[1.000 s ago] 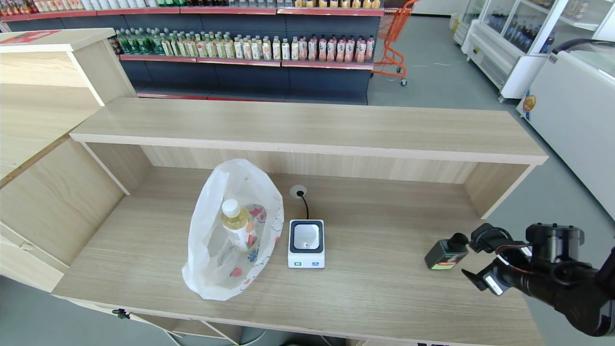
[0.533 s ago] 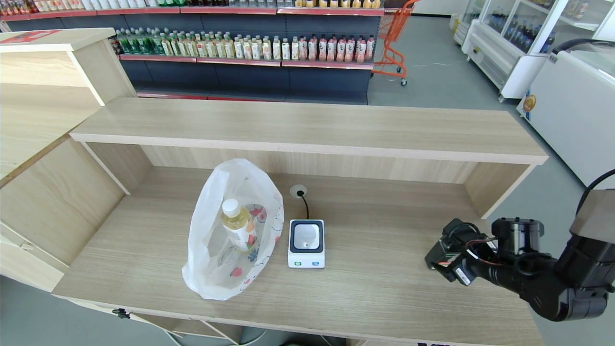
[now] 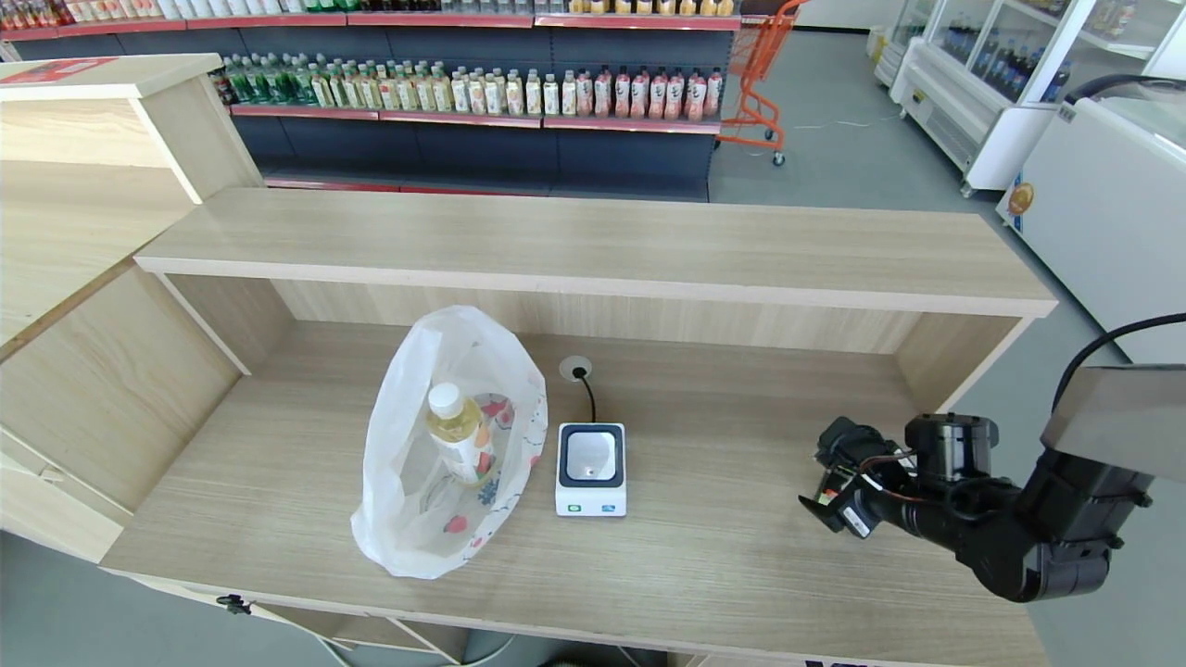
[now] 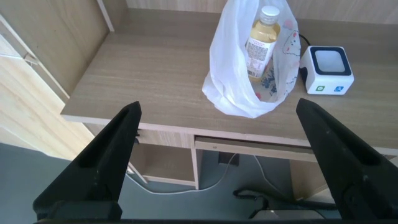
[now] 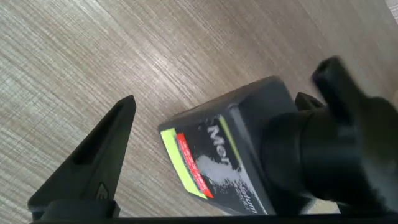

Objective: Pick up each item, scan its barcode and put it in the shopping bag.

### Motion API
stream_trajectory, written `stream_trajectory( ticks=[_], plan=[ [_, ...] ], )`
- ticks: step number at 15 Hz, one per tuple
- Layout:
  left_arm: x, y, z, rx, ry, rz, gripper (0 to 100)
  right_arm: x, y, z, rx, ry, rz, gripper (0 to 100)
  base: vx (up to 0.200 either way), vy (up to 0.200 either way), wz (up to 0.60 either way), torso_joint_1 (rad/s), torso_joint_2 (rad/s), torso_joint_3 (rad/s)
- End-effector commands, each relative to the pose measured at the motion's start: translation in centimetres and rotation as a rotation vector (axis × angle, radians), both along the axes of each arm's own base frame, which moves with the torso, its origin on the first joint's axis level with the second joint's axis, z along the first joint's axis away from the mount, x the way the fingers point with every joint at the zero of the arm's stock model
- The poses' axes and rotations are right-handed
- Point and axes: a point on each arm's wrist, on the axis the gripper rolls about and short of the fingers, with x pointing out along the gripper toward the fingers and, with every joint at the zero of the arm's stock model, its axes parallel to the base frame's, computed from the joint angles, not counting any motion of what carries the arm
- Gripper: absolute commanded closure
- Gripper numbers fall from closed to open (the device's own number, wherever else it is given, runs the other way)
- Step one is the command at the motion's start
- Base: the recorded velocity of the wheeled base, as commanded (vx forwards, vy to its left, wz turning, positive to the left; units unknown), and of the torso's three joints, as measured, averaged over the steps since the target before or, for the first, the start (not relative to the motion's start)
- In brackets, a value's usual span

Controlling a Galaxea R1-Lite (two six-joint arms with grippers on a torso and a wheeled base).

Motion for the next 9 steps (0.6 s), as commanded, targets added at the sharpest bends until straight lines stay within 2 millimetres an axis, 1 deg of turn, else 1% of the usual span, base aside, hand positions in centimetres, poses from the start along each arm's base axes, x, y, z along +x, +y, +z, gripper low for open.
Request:
stream_trajectory(
  ticks=[1, 3, 4, 6, 9],
  plan=[
    [0.0, 0.0, 0.0, 0.0, 0.0, 0.0, 0, 0.3, 0.1, -0.1, 0.004, -0.002, 0.002, 0, 0.0, 0.0, 0.0, 0.0, 0.0, 0.0],
    [0.0, 0.0, 0.0, 0.0, 0.0, 0.0, 0, 0.5, 0.2, 0.0, 0.029, -0.008, 0.008, 0, 0.0, 0.0, 0.0, 0.0, 0.0, 0.0],
    [0.0, 0.0, 0.0, 0.0, 0.001, 0.001, 0, 0.8, 0.5, -0.1, 0.068, -0.004, 0.01, 100, 0.0, 0.0, 0.0, 0.0, 0.0, 0.0],
    [0.0, 0.0, 0.0, 0.0, 0.001, 0.0, 0, 1.2, 1.7, 0.2, 0.132, -0.006, 0.009, 100, 0.0, 0.0, 0.0, 0.0, 0.0, 0.0],
    [0.0, 0.0, 0.0, 0.0, 0.0, 0.0, 0, 1.1, 2.4, -0.1, 0.149, 0.006, 0.019, 100, 0.0, 0.0, 0.0, 0.0, 0.0, 0.0]
  ],
)
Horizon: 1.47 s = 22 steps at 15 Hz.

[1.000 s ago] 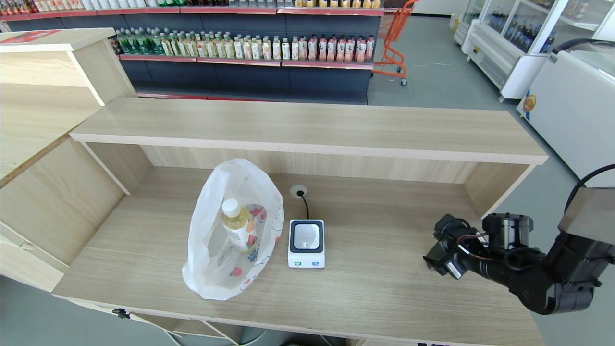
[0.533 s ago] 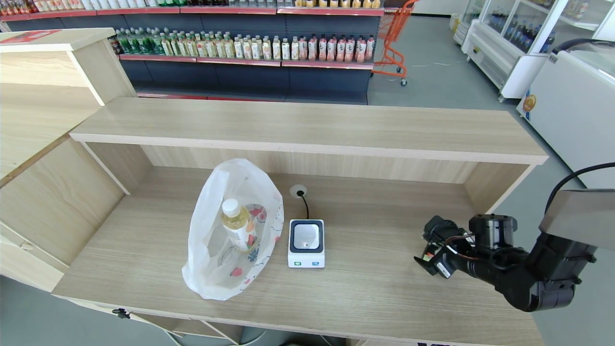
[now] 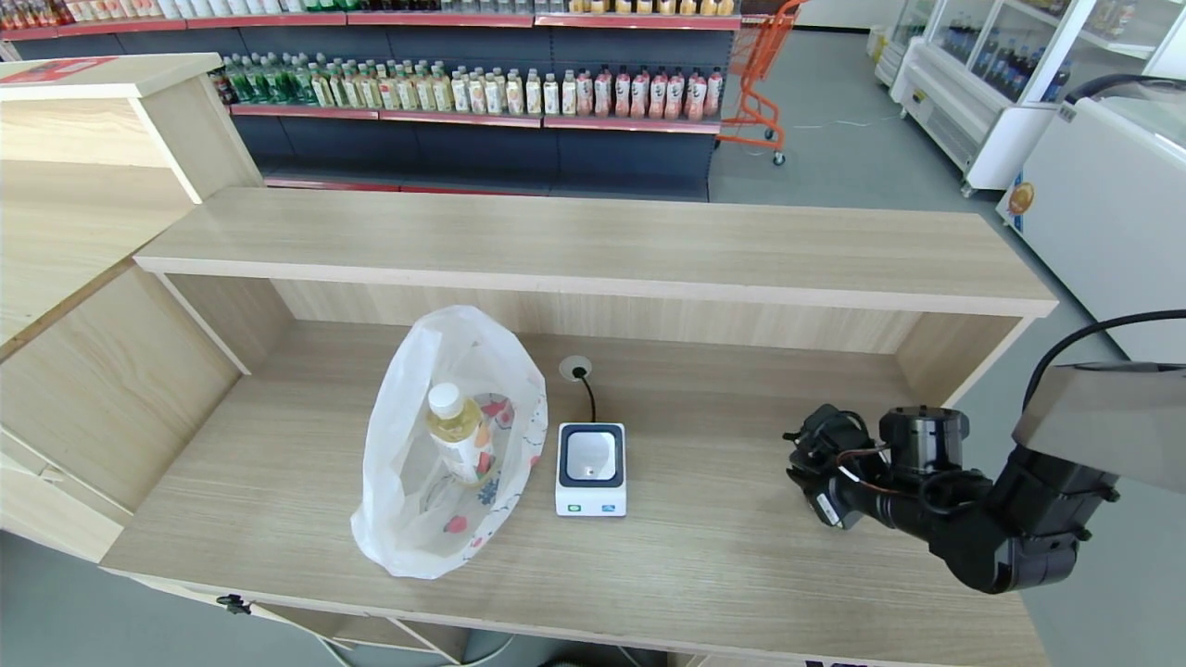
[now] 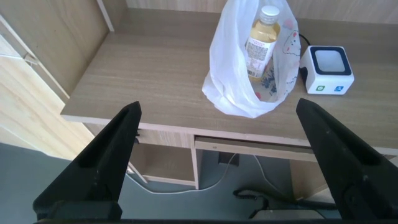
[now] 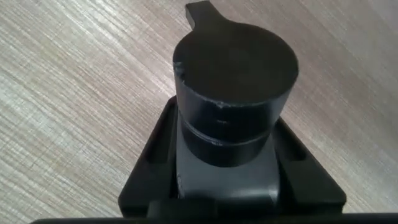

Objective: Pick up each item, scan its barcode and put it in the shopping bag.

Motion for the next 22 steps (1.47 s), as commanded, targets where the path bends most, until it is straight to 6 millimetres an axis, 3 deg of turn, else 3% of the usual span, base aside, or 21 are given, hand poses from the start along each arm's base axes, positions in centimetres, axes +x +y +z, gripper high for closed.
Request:
stream_trajectory(
  ticks=[1, 3, 5, 7, 9, 11, 13, 14, 16, 19, 22],
  plan=[
    [0.0, 0.0, 0.0, 0.0, 0.0, 0.0, 0, -0.1, 0.5, -0.1, 0.0, 0.005, 0.016, 100, 0.0, 0.0, 0.0, 0.0, 0.0, 0.0],
    [0.0, 0.0, 0.0, 0.0, 0.001, 0.0, 0, -0.3, 1.0, 0.6, 0.004, -0.019, 0.028, 100, 0.0, 0.0, 0.0, 0.0, 0.0, 0.0],
    [0.0, 0.0, 0.0, 0.0, 0.001, 0.002, 0, -1.8, 0.7, 2.9, 0.011, -0.054, 0.027, 100, 0.0, 0.0, 0.0, 0.0, 0.0, 0.0],
    [0.0, 0.0, 0.0, 0.0, 0.0, 0.002, 0, -5.3, -1.5, 5.8, 0.006, -0.095, -0.017, 100, 0.0, 0.0, 0.0, 0.0, 0.0, 0.0],
    [0.0, 0.0, 0.0, 0.0, 0.0, 0.0, 0, -8.1, -2.5, 7.4, -0.038, -0.193, -0.002, 100, 0.0, 0.0, 0.0, 0.0, 0.0, 0.0],
    [0.0, 0.0, 0.0, 0.0, 0.001, 0.002, 0, -8.8, -2.6, 10.3, -0.194, -0.404, 0.123, 100, 0.0, 0.0, 0.0, 0.0, 0.0, 0.0],
    [0.0, 0.0, 0.0, 0.0, 0.001, 0.0, 0, -9.0, -2.2, 11.0, -0.317, -0.536, 0.362, 100, 0.0, 0.0, 0.0, 0.0, 0.0, 0.0],
    [0.0, 0.0, 0.0, 0.0, 0.0, 0.0, 0, -9.5, -0.8, 10.7, -0.405, -0.652, 0.664, 100, 0.0, 0.0, 0.0, 0.0, 0.0, 0.0],
    [0.0, 0.0, 0.0, 0.0, 0.001, 0.0, 0, -10.7, 2.1, 9.9, -0.564, -0.776, 0.938, 100, 0.0, 0.0, 0.0, 0.0, 0.0, 0.0],
    [0.0, 0.0, 0.0, 0.0, 0.001, 0.002, 0, -13.3, 7.2, 8.6, -0.669, -0.879, 1.246, 100, 0.0, 0.0, 0.0, 0.0, 0.0, 0.0],
    [0.0, 0.0, 0.0, 0.0, 0.001, 0.002, 0, -14.5, 9.1, 7.3, -0.807, -0.974, 1.401, 100, 0.0, 0.0, 0.0, 0.0, 0.0, 0.0]
  ],
)
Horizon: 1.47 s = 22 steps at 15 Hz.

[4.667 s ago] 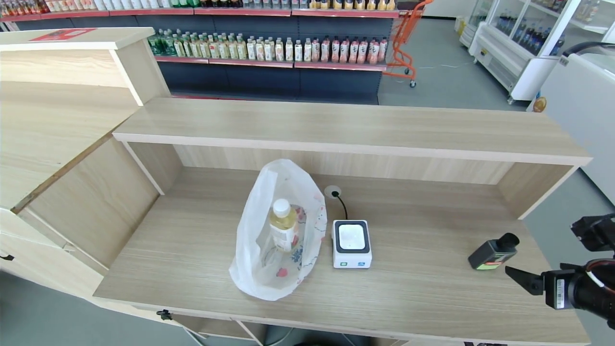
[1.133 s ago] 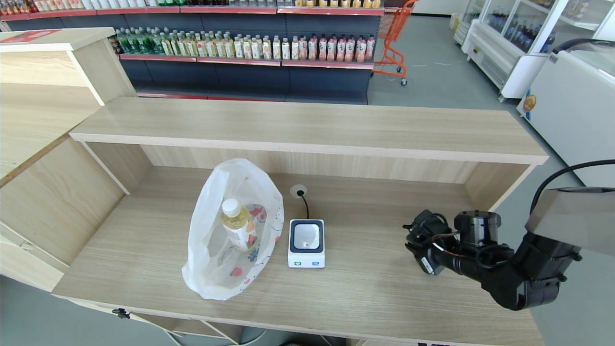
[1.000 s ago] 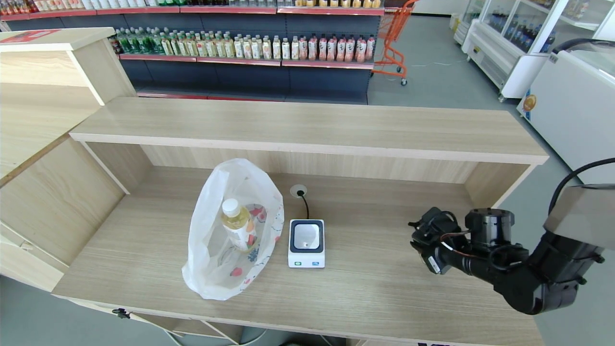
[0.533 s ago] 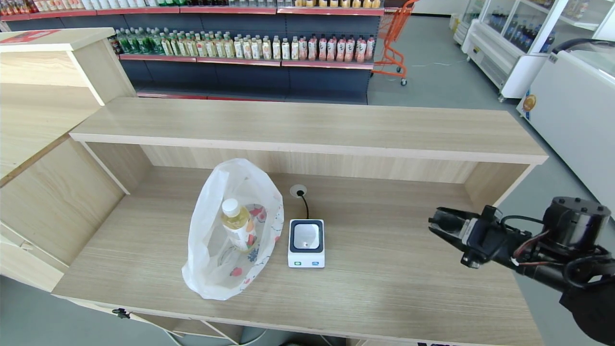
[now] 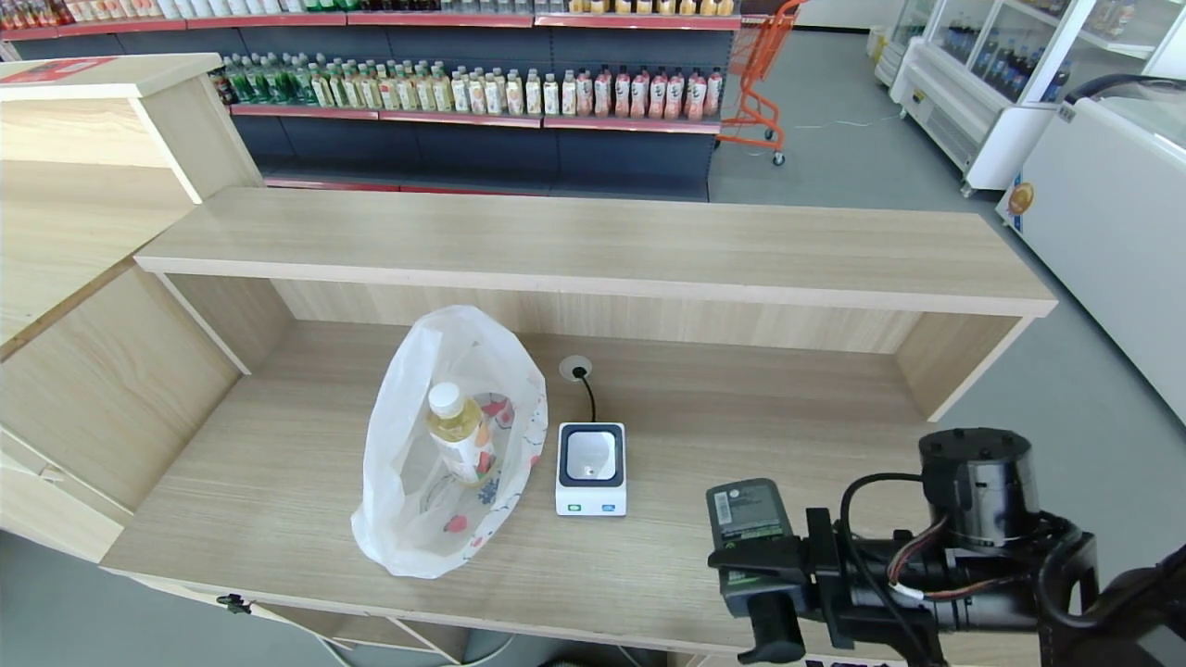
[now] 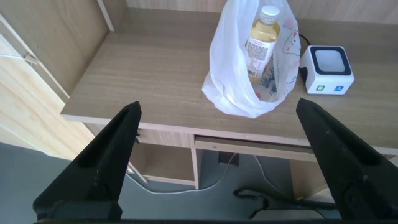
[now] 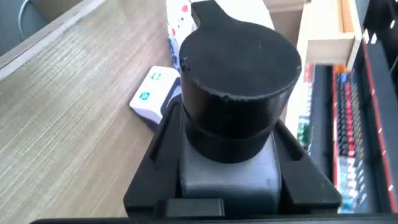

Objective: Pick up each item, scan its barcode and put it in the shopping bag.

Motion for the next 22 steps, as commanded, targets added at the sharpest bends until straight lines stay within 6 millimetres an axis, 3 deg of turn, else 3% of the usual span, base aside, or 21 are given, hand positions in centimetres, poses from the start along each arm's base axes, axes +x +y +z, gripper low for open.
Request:
stream_trajectory(
  ticks=[1, 3, 8, 22],
  plan=[
    [0.0, 0.0, 0.0, 0.0, 0.001, -0.001, 0, -0.6, 1.9, -0.9, -0.046, -0.045, 0.108, 100, 0.0, 0.0, 0.0, 0.0, 0.0, 0.0],
    [0.0, 0.0, 0.0, 0.0, 0.001, -0.001, 0, -0.8, 3.2, -1.6, -0.063, -0.098, 0.186, 100, 0.0, 0.0, 0.0, 0.0, 0.0, 0.0],
    [0.0, 0.0, 0.0, 0.0, 0.001, 0.001, 0, 0.4, 7.8, -1.0, 0.099, -0.279, 0.38, 100, 0.0, 0.0, 0.0, 0.0, 0.0, 0.0],
    [0.0, 0.0, 0.0, 0.0, 0.001, 0.001, 0, 1.2, 8.6, -1.2, 0.199, -0.387, 0.455, 100, 0.0, 0.0, 0.0, 0.0, 0.0, 0.0]
  ],
)
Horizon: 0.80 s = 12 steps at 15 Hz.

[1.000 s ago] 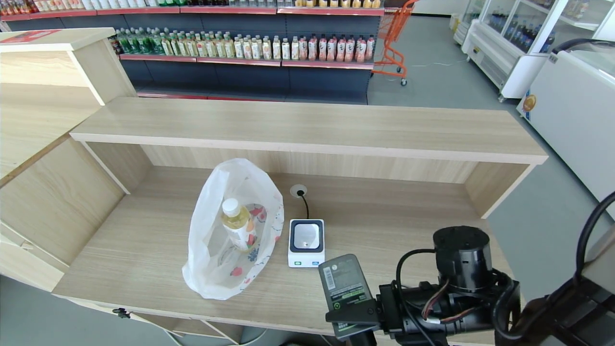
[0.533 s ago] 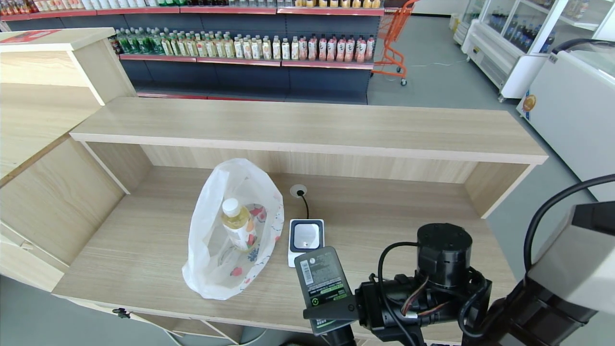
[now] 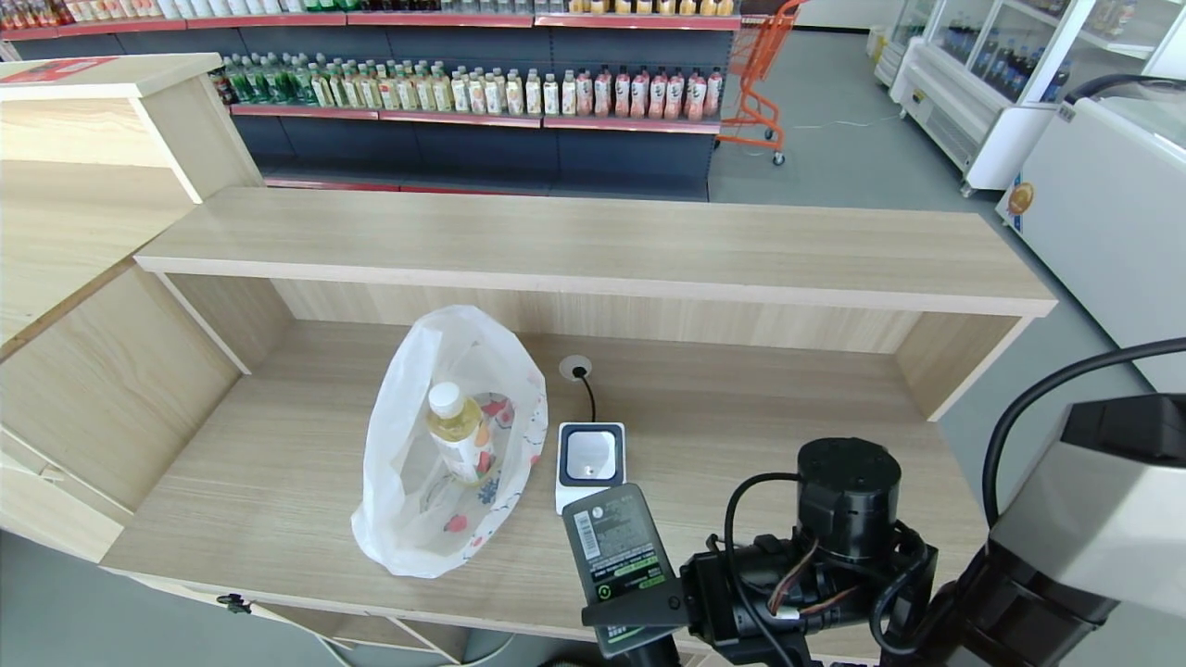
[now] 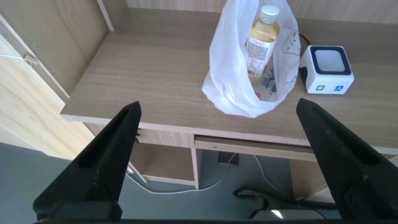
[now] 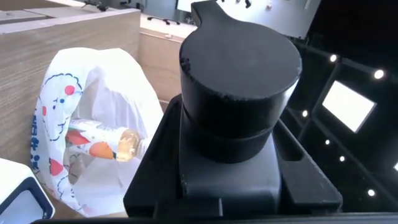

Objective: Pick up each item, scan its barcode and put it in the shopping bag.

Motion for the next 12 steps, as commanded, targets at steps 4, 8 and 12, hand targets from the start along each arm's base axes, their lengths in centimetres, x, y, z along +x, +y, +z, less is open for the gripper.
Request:
stream_trajectory(
  ticks=[4, 8, 12],
  plan=[
    [0.0, 0.0, 0.0, 0.0, 0.0, 0.001, 0, -0.06, 0.03, -0.07, -0.001, 0.003, 0.005, 100, 0.0, 0.0, 0.0, 0.0, 0.0, 0.0],
    [0.01, 0.0, 0.0, 0.0, 0.001, 0.0, 0, -0.06, 0.03, -0.07, -0.001, 0.003, 0.005, 100, 0.0, 0.0, 0.0, 0.0, 0.0, 0.0],
    [0.0, 0.0, 0.0, 0.0, 0.0, 0.001, 0, -0.08, 0.01, -0.09, -0.002, 0.006, 0.006, 100, 0.0, 0.0, 0.0, 0.0, 0.0, 0.0]
  ],
)
